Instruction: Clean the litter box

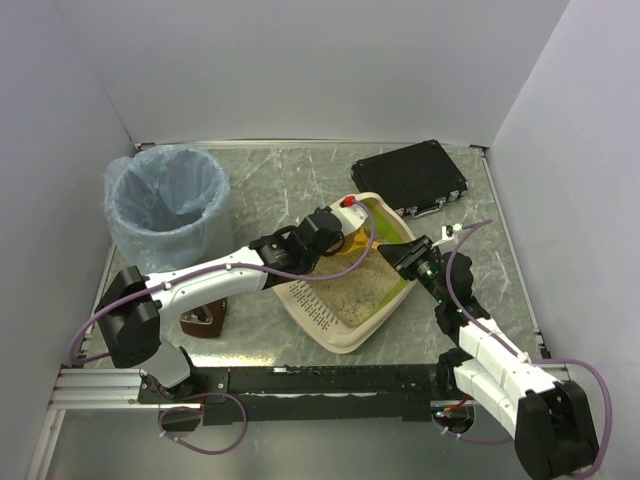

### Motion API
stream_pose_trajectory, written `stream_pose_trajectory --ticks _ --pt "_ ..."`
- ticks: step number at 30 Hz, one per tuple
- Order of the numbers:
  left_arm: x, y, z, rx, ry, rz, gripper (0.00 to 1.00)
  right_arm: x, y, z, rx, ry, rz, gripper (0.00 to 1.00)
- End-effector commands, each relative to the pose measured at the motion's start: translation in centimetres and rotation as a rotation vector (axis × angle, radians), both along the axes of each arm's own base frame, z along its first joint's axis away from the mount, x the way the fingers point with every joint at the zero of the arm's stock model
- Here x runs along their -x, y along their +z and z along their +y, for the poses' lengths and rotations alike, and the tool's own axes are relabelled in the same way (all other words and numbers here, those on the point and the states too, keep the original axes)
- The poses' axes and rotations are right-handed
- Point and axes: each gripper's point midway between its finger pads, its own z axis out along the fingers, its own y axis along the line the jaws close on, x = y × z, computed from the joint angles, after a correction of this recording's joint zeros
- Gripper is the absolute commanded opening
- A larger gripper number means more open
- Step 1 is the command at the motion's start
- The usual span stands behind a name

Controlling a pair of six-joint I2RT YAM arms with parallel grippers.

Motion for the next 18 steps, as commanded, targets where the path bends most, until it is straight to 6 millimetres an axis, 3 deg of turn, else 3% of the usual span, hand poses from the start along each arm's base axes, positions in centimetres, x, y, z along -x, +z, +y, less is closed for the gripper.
stream_pose_trajectory --ticks 1,5,11,18 --pt "-0.4 11.2 -2.4 0.387 0.026 -0.180 0.01 1.9 -1.7 0.0 0.037 0.023 0.046 0.00" --pt "-0.1 10.8 -2.2 0.401 0.023 -0.173 0.01 1.9 -2.6 -0.2 0.067 0.015 0.057 0.00" --pt "0.1 10.9 -2.3 0.431 0.029 -0.158 0.01 1.7 -1.8 2.0 0.021 0.092 0.009 0.00" --pt "0.1 8.6 -1.5 0.446 0.072 -0.115 0.01 2.0 -0.3 0.2 0.020 -0.005 -0.052 0.00"
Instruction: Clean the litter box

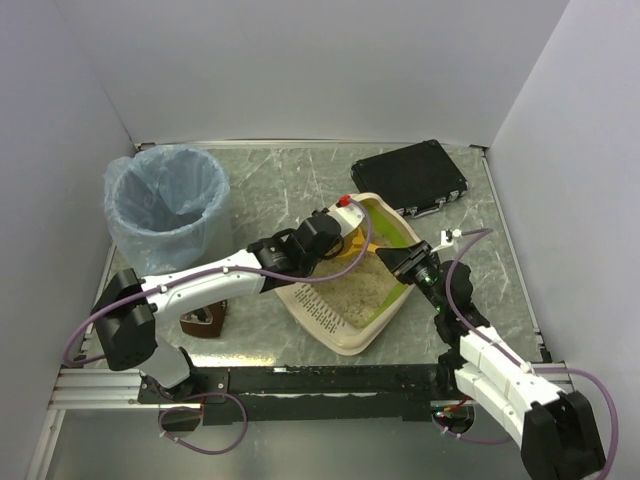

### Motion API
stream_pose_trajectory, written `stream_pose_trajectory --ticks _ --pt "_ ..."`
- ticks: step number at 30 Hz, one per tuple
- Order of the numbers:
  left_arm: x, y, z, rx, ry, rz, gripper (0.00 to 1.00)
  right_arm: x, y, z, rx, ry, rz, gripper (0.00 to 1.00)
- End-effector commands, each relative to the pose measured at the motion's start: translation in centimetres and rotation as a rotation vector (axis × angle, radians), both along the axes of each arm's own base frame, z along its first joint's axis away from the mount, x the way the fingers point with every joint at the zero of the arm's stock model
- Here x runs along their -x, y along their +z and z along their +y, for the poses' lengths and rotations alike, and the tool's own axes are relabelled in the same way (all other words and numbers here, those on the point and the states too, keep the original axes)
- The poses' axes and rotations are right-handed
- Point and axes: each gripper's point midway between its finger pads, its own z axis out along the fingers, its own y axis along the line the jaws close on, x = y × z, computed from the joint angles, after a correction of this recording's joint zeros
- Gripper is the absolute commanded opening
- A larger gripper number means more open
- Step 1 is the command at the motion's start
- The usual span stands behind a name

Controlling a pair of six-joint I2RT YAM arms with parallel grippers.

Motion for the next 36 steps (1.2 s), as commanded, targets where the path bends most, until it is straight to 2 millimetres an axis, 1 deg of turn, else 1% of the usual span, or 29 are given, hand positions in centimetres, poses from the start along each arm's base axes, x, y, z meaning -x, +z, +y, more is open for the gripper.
stream_pose_trajectory --ticks 1,3,4,6,7,9,13,16,21,22,23,25,27,28,29,30,32,33,35,36 --pt "-0.8 7.6 -1.1 0.375 0.060 -0.119 0.01 1.0 -0.5 -0.3 0.014 -0.003 0.004 0.00" --pt "-1.0 6.9 -0.5 0.381 0.070 -0.101 0.01 1.2 0.5 -0.3 -0.020 -0.004 -0.015 0.00" --pt "-1.2 6.1 0.3 0.418 0.108 -0.074 0.01 1.3 0.7 -0.2 -0.030 0.003 -0.019 0.00" --pt "-1.5 5.3 1.0 0.443 0.124 -0.052 0.01 1.5 1.3 -0.2 -0.053 0.009 -0.022 0.00" --pt "-1.7 4.6 1.8 0.455 0.146 -0.038 0.01 1.7 1.3 -0.1 -0.061 0.019 -0.017 0.00" --pt "-1.8 4.2 2.4 0.471 0.154 -0.029 0.01 1.8 1.8 -0.1 -0.079 0.026 -0.024 0.00" --pt "-2.1 2.7 3.7 0.502 0.183 0.008 0.01 1.8 1.8 -0.5 -0.053 0.015 -0.010 0.00" --pt "-2.3 2.0 4.4 0.510 0.198 0.019 0.01 2.0 1.8 -0.6 -0.051 0.020 -0.008 0.00" --pt "-2.8 1.2 5.2 0.520 0.228 0.039 0.01 2.2 1.8 -0.9 -0.088 0.038 0.015 0.00" --pt "-2.9 0.7 5.5 0.514 0.239 0.042 0.01 2.3 2.0 -0.9 -0.097 0.045 0.013 0.00" --pt "-3.0 0.7 5.5 0.519 0.242 0.039 0.01 2.5 2.4 -0.9 -0.112 0.055 0.004 0.00" --pt "-3.0 -0.3 5.9 0.518 0.267 0.045 0.01 2.7 3.2 -0.9 -0.129 0.077 -0.007 0.00" --pt "-2.9 -0.4 5.4 0.555 0.243 0.048 0.01 2.9 4.0 -0.9 -0.129 0.089 -0.028 0.00" --pt "-2.7 -1.1 5.4 0.561 0.241 0.061 0.01 3.2 4.3 -0.8 -0.133 0.106 -0.036 0.00" --pt "-2.7 -1.0 5.3 0.579 0.233 0.062 0.01 3.4 4.3 -0.8 -0.138 0.116 -0.047 0.00" --pt "-2.7 -1.1 5.5 0.600 0.249 0.068 0.01 3.3 4.4 -1.3 -0.150 0.105 -0.047 0.00" --pt "-2.6 -1.3 5.6 0.621 0.263 0.078 0.01 3.9 4.9 -1.2 -0.156 0.145 -0.075 0.00" --pt "-2.6 -1.4 5.8 0.643 0.275 0.087 0.04 3.9 4.9 -1.4 -0.144 0.154 -0.079 0.00" --pt "-2.3 -1.4 5.9 0.670 0.283 0.095 0.14 3.9 6.1 -2.2 -0.099 0.186 -0.121 0.00" --pt "-1.9 -1.5 6.2 0.684 0.285 0.094 0.30 3.9 6.6 -2.3 -0.098 0.207 -0.130 0.00"
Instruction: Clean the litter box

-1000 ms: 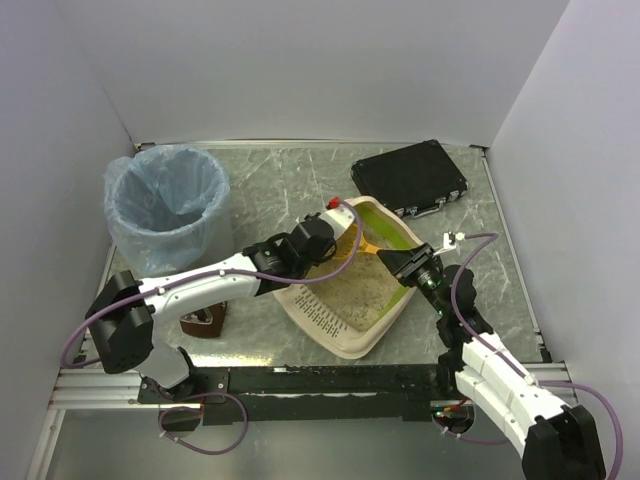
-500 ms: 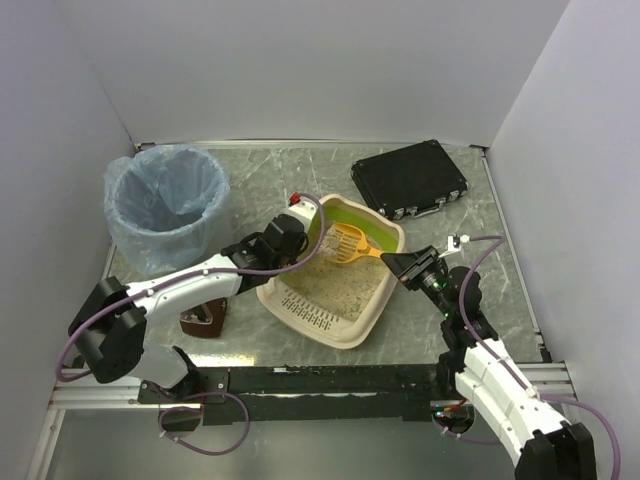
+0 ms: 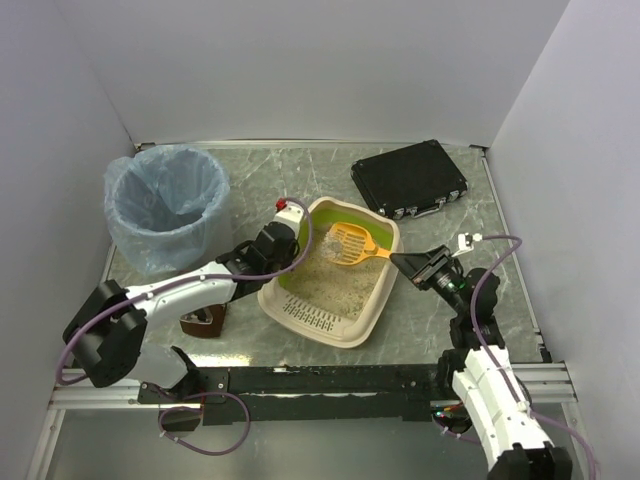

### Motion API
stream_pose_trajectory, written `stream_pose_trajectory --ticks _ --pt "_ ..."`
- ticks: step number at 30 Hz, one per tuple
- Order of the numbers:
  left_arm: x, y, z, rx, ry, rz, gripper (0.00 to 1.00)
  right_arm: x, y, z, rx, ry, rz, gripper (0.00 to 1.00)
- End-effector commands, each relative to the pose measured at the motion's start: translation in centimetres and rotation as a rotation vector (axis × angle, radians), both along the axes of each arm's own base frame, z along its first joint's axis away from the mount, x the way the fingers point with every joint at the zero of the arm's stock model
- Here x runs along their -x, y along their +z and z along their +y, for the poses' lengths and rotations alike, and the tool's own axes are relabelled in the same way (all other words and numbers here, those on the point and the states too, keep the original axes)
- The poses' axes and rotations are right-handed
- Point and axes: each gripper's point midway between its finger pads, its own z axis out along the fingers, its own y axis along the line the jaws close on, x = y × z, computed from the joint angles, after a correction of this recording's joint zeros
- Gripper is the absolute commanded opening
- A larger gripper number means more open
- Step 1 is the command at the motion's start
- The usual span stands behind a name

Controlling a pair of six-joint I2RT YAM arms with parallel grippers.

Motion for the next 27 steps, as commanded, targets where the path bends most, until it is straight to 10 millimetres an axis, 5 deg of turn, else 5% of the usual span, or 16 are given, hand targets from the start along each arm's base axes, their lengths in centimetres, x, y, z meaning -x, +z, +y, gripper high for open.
stream_pose_trajectory --ticks 1,3,8,15,18,22,24,27 --pt "-1.6 6.9 -0.8 0.321 0.098 -0.157 0.39 1.0 4.4 0.1 -0.004 0.153 -0.117 0.00" --pt "-0.9 6.8 0.0 0.340 0.115 -0.152 0.66 1.2 5.9 0.4 -0.025 0.213 -0.173 0.00" --pt "0.4 8.6 1.1 0.413 0.126 -0.183 0.99 1.4 5.8 0.7 -0.117 0.287 -0.145 0.00" --pt "1.0 10.9 1.4 0.452 0.113 -0.207 0.99 0.5 3.9 -0.2 -0.131 0.221 -0.115 0.00" --pt "1.2 11.5 0.7 0.487 0.071 -0.220 0.99 -0.2 5.0 -0.4 -0.134 0.200 -0.175 0.00" --pt "1.3 11.1 0.3 0.498 0.062 -0.204 0.97 0.1 3.6 -0.5 -0.151 0.220 -0.092 0.00" --pt "1.2 11.0 0.3 0.498 0.063 -0.209 0.97 -1.3 3.9 -0.9 -0.138 0.144 -0.118 0.00" --pt "1.1 11.0 0.3 0.484 0.071 -0.195 0.97 -0.5 4.6 -0.2 -0.133 0.246 -0.120 0.00"
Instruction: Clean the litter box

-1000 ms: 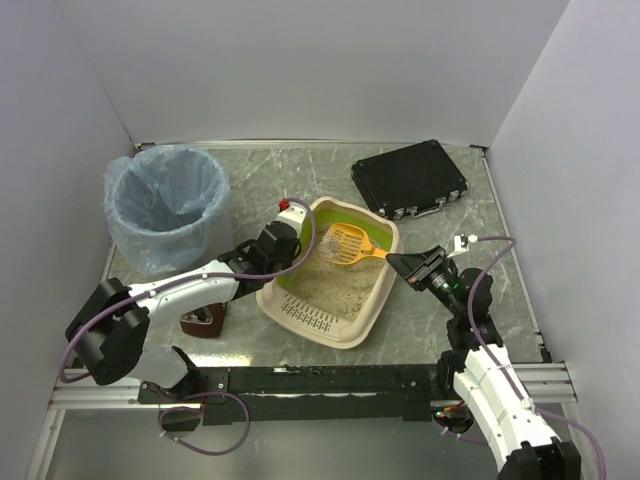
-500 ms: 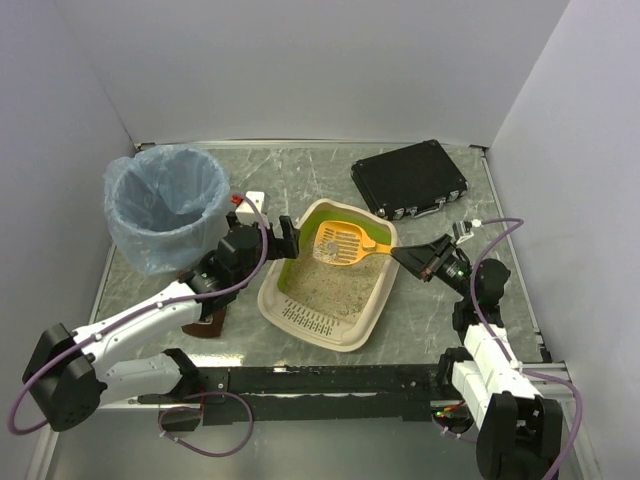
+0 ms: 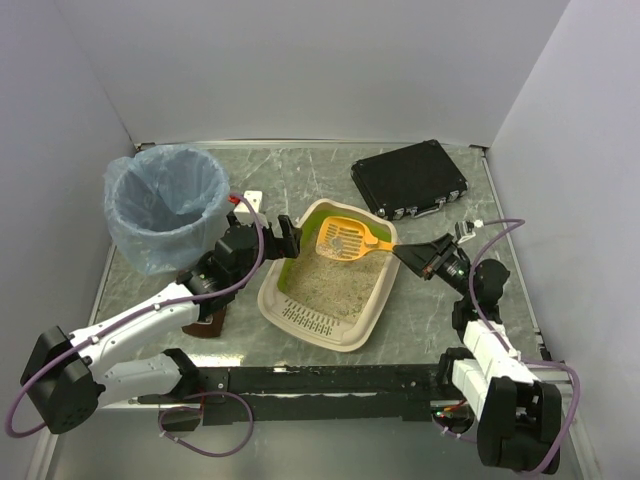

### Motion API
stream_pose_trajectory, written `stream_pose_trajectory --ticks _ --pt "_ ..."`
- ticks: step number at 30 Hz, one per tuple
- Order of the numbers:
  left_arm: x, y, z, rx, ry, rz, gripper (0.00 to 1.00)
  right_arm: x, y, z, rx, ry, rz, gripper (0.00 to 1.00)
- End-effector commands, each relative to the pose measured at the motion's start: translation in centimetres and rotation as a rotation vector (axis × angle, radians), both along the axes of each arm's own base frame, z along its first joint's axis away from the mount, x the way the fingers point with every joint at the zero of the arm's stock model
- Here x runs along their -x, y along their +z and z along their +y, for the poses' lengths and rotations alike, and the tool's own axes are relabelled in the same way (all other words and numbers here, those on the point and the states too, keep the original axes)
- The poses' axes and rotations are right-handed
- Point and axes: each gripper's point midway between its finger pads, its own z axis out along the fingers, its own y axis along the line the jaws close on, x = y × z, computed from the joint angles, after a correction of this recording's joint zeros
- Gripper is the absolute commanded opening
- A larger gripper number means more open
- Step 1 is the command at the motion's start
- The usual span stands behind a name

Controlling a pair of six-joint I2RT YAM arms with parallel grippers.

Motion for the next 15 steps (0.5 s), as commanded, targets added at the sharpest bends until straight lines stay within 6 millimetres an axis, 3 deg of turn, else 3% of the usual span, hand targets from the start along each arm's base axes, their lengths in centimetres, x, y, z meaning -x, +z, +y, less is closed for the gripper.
stream_pose_trajectory --ticks 1,3,5,7,11,15 --pt "-0.1 1.5 -0.3 0.045 0.000 -0.023 0.97 0.2 1.7 0.0 0.021 0.053 -0.071 0.00" --pt "-0.2 1.5 0.3 0.050 0.027 -0.031 0.97 -0.3 0.9 -0.5 0.016 -0.014 -0.060 0.00" --pt "0.0 1.7 0.5 0.078 0.030 -0.054 0.97 -2.3 1.3 -0.4 0.001 -0.128 -0.077 0.00" --pt "0.2 1.9 0.4 0.091 0.021 -0.046 0.97 -1.1 1.7 2.0 0.021 0.017 -0.089 0.00" --pt "0.3 1.7 1.4 0.060 0.058 -0.031 0.97 -1.2 0.5 -0.6 -0.068 -0.038 0.025 0.00" --pt "0.7 1.9 1.2 0.066 0.032 -0.034 0.97 -0.4 0.9 0.6 -0.034 0.030 0.000 0.00"
